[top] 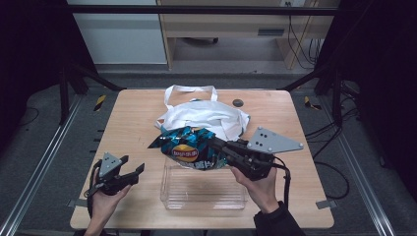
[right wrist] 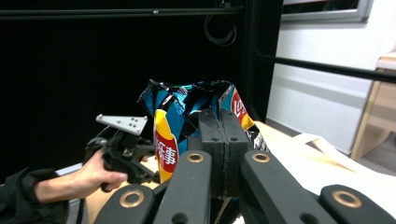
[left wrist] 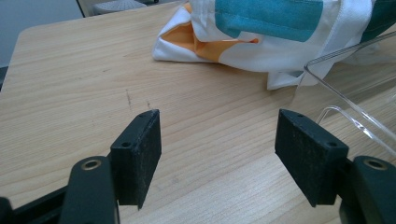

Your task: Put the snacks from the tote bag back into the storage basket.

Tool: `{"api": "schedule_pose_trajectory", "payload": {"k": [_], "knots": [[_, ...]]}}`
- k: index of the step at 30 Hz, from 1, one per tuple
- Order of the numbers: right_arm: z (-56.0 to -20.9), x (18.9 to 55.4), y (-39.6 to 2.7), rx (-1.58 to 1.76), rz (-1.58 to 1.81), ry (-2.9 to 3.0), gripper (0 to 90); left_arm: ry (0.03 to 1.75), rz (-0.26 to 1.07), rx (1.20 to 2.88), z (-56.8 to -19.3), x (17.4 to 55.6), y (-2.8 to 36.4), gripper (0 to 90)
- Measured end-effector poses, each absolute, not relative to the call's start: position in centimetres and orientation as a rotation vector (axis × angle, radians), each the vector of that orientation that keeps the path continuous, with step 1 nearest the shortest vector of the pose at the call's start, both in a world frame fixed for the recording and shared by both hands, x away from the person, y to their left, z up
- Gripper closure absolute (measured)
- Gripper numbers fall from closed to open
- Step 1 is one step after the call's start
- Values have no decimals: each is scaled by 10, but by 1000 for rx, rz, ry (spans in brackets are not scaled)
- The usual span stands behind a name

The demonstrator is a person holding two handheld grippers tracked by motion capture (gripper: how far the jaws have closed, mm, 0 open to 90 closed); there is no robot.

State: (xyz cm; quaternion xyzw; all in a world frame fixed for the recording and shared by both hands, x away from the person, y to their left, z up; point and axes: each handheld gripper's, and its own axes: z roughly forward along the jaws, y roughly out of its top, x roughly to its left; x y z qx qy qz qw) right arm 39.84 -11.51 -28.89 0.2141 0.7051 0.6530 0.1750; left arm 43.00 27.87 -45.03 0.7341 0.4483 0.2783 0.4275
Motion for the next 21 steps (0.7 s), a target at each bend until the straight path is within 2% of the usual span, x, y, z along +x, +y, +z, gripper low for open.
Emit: {"api": "schedule_pose_trajectory", "payload": {"k": [21], "knots": [[-350,399,-107,722,1757,2153,900,1118,695,1835,-450,430,279,313]]}}
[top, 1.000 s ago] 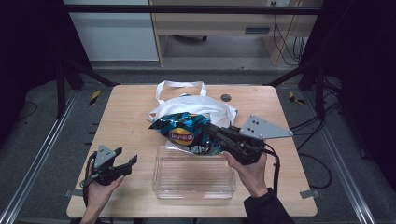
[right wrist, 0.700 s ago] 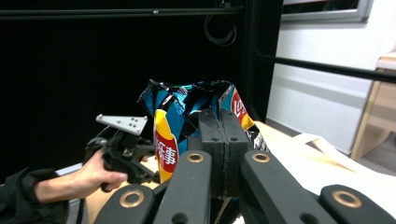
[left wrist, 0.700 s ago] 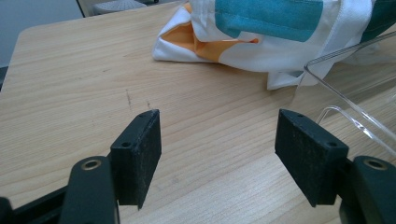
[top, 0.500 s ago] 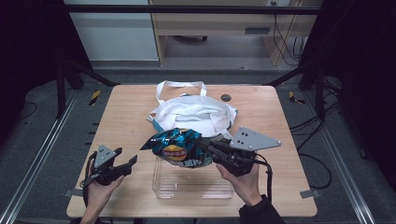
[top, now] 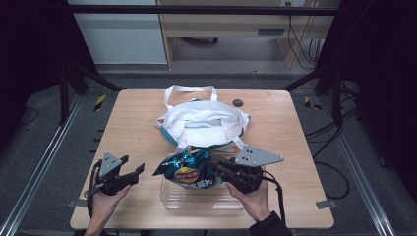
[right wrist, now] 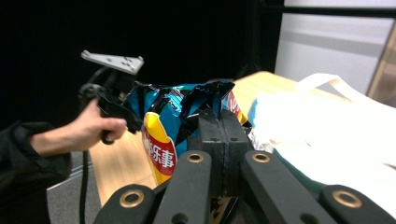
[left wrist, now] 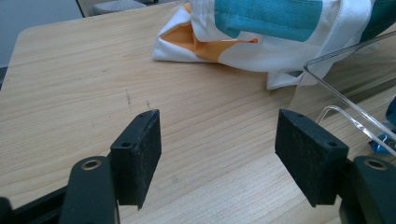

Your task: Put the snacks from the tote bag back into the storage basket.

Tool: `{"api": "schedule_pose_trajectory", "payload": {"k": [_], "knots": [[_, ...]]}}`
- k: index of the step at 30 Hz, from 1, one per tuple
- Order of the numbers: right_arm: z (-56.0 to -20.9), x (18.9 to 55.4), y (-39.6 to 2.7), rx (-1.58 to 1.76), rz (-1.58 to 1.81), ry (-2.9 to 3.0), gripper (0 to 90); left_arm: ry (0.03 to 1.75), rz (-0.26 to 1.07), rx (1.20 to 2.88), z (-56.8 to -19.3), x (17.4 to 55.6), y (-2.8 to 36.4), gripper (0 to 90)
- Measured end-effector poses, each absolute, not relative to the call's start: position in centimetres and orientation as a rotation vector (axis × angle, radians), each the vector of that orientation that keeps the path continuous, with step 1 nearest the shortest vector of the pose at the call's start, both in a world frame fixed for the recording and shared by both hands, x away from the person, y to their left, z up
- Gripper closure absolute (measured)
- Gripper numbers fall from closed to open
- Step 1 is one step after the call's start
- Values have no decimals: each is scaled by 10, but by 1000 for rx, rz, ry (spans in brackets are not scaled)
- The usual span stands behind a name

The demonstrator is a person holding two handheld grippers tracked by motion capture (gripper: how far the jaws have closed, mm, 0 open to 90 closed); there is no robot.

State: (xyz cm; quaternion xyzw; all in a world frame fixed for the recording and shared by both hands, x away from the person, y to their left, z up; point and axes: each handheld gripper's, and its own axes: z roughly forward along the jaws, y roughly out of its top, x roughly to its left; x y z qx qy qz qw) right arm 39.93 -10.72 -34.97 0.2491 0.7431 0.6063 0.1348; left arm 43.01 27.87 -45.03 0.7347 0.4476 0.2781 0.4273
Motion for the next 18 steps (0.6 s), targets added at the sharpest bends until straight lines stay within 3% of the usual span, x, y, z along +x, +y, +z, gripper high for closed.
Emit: {"api": "schedule_pose_trajectory", "payload": {"k": [18], "knots": [[-373,425,-128,959,1670,2088,900,1120,692,1836,-451,430,279,312]]}}
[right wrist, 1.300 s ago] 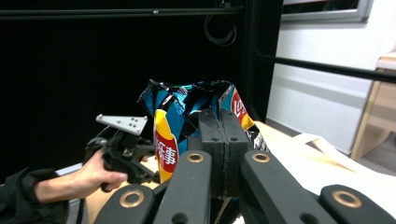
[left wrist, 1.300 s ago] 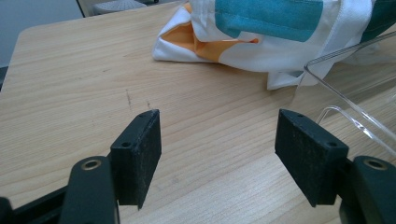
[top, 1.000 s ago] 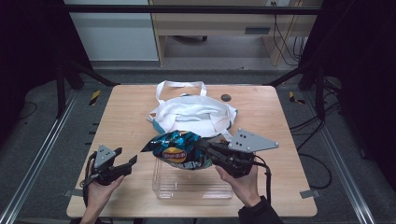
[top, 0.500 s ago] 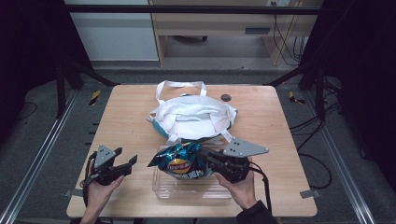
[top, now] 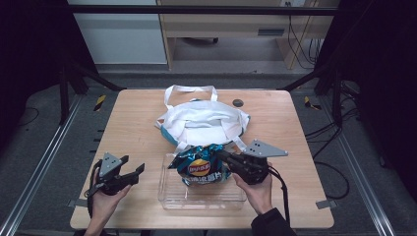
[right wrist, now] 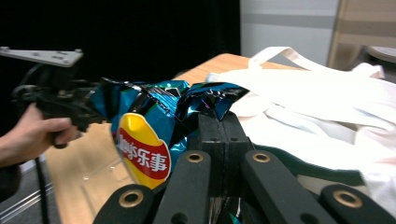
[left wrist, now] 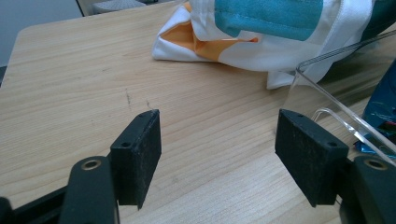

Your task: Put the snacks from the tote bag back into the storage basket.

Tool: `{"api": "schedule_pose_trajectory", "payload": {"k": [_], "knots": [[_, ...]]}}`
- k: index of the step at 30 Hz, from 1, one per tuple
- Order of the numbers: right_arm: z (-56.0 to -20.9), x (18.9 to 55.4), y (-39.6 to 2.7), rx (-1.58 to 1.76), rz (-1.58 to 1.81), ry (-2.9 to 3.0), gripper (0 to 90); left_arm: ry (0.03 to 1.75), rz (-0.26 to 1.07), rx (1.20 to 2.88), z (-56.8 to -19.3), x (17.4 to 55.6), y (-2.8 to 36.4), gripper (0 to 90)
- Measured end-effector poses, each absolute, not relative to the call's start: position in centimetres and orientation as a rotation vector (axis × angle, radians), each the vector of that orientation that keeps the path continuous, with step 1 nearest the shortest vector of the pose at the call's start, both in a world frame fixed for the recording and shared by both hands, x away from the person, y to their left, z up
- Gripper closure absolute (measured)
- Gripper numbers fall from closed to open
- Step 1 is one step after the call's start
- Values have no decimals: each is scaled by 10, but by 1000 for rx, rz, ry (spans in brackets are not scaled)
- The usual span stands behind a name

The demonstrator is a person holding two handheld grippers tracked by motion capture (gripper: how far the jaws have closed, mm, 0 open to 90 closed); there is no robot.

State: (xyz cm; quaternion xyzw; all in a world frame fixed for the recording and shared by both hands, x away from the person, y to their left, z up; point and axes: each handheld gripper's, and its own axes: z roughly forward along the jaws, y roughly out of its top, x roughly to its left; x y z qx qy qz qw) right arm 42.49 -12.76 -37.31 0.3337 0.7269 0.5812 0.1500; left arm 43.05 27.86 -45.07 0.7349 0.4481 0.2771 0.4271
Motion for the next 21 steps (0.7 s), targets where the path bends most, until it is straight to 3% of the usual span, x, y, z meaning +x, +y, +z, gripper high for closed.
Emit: {"api": "schedule_pose_trajectory", "payload": {"k": [21], "knots": [[-381,440,-134,1090,1562,2038,897,1116,696,1839,-450,431,279,312]]}}
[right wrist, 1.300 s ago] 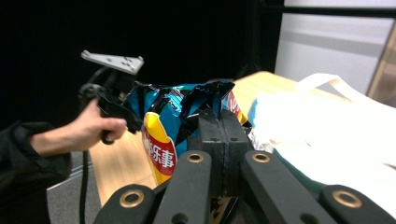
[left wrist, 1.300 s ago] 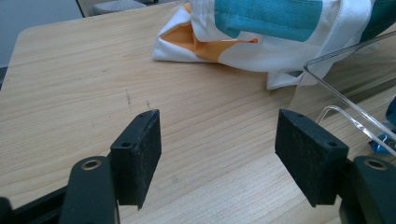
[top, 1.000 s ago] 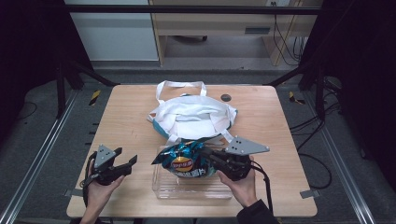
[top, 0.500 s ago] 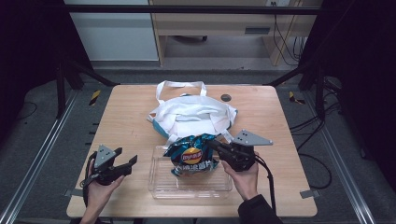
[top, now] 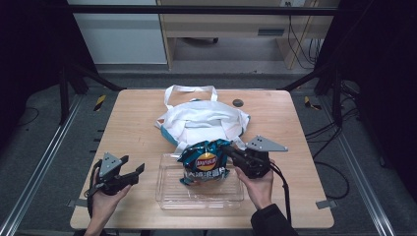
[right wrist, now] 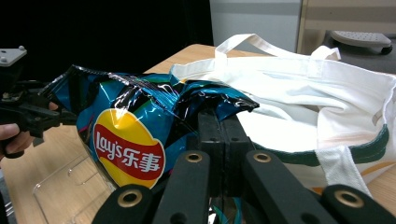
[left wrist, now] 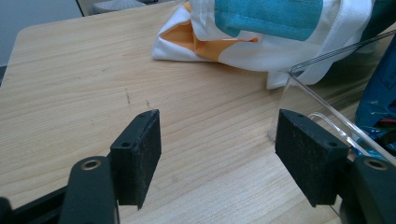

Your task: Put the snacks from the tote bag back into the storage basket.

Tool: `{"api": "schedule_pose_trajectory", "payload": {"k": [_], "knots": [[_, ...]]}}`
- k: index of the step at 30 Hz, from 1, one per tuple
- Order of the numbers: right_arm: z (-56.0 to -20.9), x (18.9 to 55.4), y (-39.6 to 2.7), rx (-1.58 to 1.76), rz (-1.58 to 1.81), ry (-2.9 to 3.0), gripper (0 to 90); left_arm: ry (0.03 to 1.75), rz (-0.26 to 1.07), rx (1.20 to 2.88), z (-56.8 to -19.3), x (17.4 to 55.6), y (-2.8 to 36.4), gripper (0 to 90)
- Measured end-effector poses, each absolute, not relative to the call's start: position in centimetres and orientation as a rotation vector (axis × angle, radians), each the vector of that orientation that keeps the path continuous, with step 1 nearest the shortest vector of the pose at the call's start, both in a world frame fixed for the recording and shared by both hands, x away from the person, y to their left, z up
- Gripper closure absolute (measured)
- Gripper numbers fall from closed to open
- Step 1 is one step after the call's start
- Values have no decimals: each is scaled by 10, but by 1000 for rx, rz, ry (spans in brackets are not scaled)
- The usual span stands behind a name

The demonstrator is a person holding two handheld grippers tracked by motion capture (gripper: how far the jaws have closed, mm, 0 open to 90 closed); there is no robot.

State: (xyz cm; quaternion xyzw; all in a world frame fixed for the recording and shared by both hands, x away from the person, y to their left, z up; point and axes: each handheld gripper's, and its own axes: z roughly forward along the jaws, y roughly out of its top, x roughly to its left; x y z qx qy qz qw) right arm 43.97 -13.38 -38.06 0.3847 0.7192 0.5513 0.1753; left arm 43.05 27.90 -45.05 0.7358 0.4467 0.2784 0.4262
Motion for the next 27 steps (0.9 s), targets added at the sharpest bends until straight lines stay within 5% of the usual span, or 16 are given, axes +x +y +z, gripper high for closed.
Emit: {"api": "schedule_pose_trajectory", "payload": {"k": [27], "knots": [[-390,455,-130,1127,1475,1940,771,1116,692,1839,-451,431,279,312]]}}
